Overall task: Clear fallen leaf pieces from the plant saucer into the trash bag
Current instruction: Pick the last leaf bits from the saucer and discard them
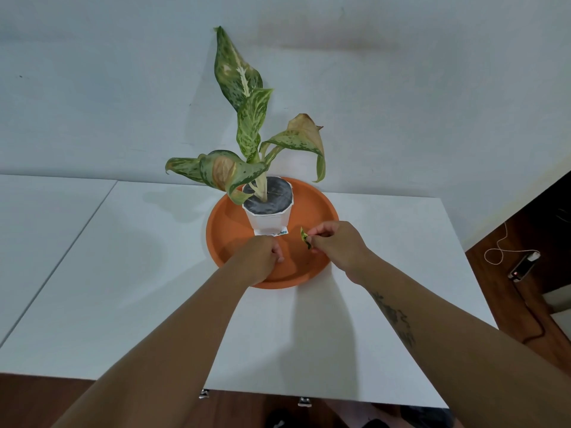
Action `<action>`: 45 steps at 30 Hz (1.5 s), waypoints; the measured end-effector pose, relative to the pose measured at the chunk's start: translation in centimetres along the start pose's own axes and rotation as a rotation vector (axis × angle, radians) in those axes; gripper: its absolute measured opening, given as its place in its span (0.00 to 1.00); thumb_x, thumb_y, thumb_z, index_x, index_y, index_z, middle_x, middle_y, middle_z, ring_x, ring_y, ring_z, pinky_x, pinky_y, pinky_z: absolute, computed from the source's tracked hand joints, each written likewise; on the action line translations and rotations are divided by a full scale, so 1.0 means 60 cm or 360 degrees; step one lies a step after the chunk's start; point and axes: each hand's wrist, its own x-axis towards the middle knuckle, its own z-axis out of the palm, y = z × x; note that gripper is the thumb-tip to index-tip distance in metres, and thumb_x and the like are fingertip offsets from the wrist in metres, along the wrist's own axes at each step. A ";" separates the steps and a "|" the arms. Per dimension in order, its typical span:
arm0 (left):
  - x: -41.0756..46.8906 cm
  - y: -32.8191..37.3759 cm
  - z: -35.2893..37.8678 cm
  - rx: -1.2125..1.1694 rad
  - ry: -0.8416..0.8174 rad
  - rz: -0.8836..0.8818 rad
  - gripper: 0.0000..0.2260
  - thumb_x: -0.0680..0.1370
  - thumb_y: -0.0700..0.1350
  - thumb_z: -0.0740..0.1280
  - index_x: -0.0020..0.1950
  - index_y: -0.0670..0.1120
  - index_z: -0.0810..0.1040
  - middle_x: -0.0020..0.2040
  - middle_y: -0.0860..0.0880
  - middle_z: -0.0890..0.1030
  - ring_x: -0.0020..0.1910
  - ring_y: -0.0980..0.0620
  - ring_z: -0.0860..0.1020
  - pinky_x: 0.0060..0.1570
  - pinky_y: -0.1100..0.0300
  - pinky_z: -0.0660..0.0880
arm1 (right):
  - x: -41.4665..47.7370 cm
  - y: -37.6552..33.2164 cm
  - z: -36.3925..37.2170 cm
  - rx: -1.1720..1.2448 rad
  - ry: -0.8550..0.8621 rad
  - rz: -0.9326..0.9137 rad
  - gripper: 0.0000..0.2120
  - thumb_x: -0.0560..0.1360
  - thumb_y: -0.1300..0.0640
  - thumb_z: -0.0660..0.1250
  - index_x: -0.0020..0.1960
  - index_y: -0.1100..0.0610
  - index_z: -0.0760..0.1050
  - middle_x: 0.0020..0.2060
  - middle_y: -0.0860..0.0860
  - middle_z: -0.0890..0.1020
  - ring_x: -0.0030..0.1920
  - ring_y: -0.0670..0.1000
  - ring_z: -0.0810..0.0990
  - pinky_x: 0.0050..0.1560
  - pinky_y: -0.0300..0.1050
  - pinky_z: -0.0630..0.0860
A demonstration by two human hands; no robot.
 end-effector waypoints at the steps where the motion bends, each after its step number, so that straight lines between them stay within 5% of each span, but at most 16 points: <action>1: -0.003 -0.006 0.002 -0.0067 0.0077 0.0008 0.11 0.81 0.39 0.60 0.50 0.45 0.83 0.53 0.48 0.83 0.52 0.50 0.78 0.50 0.62 0.70 | -0.001 -0.001 -0.001 0.0030 0.0004 0.0008 0.02 0.73 0.61 0.71 0.44 0.58 0.82 0.38 0.52 0.84 0.32 0.45 0.82 0.39 0.33 0.78; 4: 0.001 -0.025 0.004 -0.0336 0.0188 -0.0060 0.08 0.80 0.43 0.65 0.43 0.51 0.80 0.42 0.55 0.80 0.45 0.54 0.77 0.49 0.61 0.71 | -0.002 -0.001 -0.005 0.0185 0.0019 0.0048 0.02 0.72 0.63 0.71 0.44 0.60 0.82 0.39 0.53 0.83 0.31 0.45 0.82 0.35 0.30 0.76; 6: 0.006 -0.028 0.005 -0.0512 0.0217 -0.0110 0.08 0.79 0.46 0.67 0.41 0.54 0.78 0.39 0.56 0.79 0.43 0.54 0.77 0.47 0.60 0.72 | -0.003 0.001 -0.008 0.0264 0.0026 0.0079 0.02 0.72 0.63 0.71 0.44 0.60 0.83 0.40 0.53 0.84 0.33 0.47 0.83 0.41 0.34 0.79; 11: 0.001 -0.020 0.010 -0.0786 0.0242 -0.0136 0.05 0.77 0.47 0.70 0.41 0.53 0.81 0.38 0.52 0.83 0.37 0.55 0.79 0.42 0.61 0.75 | -0.008 0.012 -0.014 0.0415 -0.0010 0.0127 0.02 0.72 0.64 0.72 0.43 0.58 0.82 0.40 0.53 0.84 0.36 0.50 0.84 0.53 0.45 0.81; 22: -0.029 0.117 0.080 -0.1226 0.0148 0.0003 0.02 0.75 0.39 0.73 0.46 0.42 0.83 0.38 0.47 0.81 0.33 0.55 0.77 0.37 0.66 0.76 | -0.048 0.055 -0.154 0.0809 -0.0082 0.0117 0.03 0.73 0.66 0.70 0.46 0.65 0.81 0.40 0.56 0.82 0.39 0.52 0.81 0.50 0.43 0.79; 29: -0.045 0.312 0.220 -0.1287 0.0195 0.0029 0.02 0.76 0.37 0.71 0.48 0.40 0.83 0.39 0.46 0.81 0.34 0.54 0.79 0.37 0.68 0.79 | -0.096 0.170 -0.361 0.0780 -0.0001 0.0158 0.01 0.73 0.66 0.71 0.44 0.64 0.81 0.39 0.56 0.83 0.38 0.52 0.81 0.52 0.45 0.80; 35: -0.054 0.473 0.374 -0.1353 0.0215 0.0008 0.03 0.76 0.39 0.70 0.48 0.44 0.82 0.41 0.49 0.82 0.40 0.51 0.81 0.43 0.63 0.80 | -0.138 0.288 -0.518 0.0702 0.0167 0.0288 0.01 0.72 0.67 0.71 0.43 0.63 0.80 0.39 0.56 0.83 0.37 0.50 0.82 0.40 0.38 0.80; 42: -0.047 0.588 0.534 -0.1161 0.0388 0.0082 0.13 0.77 0.39 0.69 0.40 0.57 0.78 0.39 0.55 0.82 0.41 0.51 0.83 0.47 0.54 0.81 | -0.170 0.433 -0.595 0.0674 0.0360 0.0502 0.04 0.74 0.68 0.68 0.49 0.67 0.79 0.35 0.56 0.80 0.28 0.45 0.79 0.31 0.33 0.77; 45: -0.039 0.585 0.612 -0.1238 0.0361 -0.0169 0.14 0.76 0.38 0.69 0.38 0.57 0.77 0.39 0.52 0.82 0.43 0.48 0.82 0.50 0.49 0.81 | -0.173 0.502 -0.595 0.0700 0.0417 0.0650 0.03 0.74 0.67 0.69 0.47 0.65 0.80 0.36 0.55 0.82 0.29 0.45 0.80 0.32 0.33 0.78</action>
